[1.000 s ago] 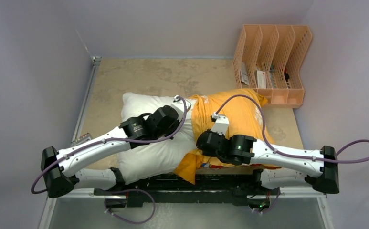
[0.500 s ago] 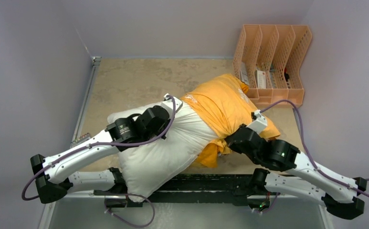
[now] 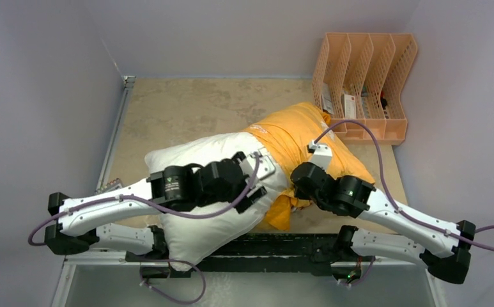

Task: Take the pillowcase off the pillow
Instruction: Remove the pillow from the pillowcase.

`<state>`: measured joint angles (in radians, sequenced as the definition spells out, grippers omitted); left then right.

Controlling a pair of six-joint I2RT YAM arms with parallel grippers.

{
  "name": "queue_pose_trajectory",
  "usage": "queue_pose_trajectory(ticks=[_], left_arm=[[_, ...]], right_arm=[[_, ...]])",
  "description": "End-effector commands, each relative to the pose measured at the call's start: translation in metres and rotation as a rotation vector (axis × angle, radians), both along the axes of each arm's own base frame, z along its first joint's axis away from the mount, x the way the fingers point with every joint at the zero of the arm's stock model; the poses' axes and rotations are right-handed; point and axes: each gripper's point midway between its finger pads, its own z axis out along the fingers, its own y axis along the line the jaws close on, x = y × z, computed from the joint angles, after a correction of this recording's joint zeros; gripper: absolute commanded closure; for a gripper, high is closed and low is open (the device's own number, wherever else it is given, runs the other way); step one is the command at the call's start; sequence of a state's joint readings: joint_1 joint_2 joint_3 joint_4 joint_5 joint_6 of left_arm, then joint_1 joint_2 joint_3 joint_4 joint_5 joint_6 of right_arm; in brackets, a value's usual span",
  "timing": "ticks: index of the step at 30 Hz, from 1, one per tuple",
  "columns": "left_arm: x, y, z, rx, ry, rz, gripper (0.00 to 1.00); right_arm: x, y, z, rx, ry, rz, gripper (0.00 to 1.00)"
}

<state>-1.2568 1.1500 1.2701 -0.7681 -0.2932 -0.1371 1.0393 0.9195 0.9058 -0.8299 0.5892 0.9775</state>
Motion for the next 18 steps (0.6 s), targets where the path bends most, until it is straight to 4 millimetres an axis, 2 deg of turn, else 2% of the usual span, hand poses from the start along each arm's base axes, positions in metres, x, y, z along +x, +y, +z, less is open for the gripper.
queue_pose_trajectory(ticks=[1, 4, 9, 10, 11, 14, 16, 17, 18], left_arm=[[-0.026, -0.028, 0.004, 0.05, -0.067, -0.07, 0.29], [-0.033, -0.027, -0.013, 0.098, -0.097, -0.049, 0.27], [-0.034, -0.018, -0.055, 0.242, -0.138, 0.018, 0.26], [-0.033, -0.017, -0.065, 0.279, -0.142, 0.024, 0.29], [-0.033, -0.015, -0.076, 0.32, -0.144, 0.027, 0.4], [-0.024, -0.004, -0.101, 0.478, -0.185, 0.074, 0.66], [-0.017, 0.003, -0.104, 0.549, -0.226, 0.114, 0.94], [-0.013, 0.005, -0.102, 0.57, -0.251, 0.132, 1.0], [-0.009, 0.008, -0.096, 0.575, -0.274, 0.149, 1.0]], right_arm=[[0.012, 0.012, 0.036, 0.121, -0.101, 0.0, 1.0], [0.01, 0.009, 0.039, 0.155, -0.108, -0.019, 1.0], [0.008, 0.008, 0.045, 0.192, -0.111, -0.025, 1.0], [0.008, 0.008, 0.045, 0.195, -0.112, -0.027, 1.0], [0.007, 0.007, 0.045, 0.195, -0.111, -0.028, 1.0], [0.007, 0.005, 0.048, 0.204, -0.116, -0.037, 1.0], [0.007, 0.002, 0.05, 0.202, -0.123, -0.043, 1.0], [0.007, -0.001, 0.05, 0.196, -0.127, -0.051, 1.0], [0.008, -0.007, 0.05, 0.182, -0.134, -0.068, 1.0]])
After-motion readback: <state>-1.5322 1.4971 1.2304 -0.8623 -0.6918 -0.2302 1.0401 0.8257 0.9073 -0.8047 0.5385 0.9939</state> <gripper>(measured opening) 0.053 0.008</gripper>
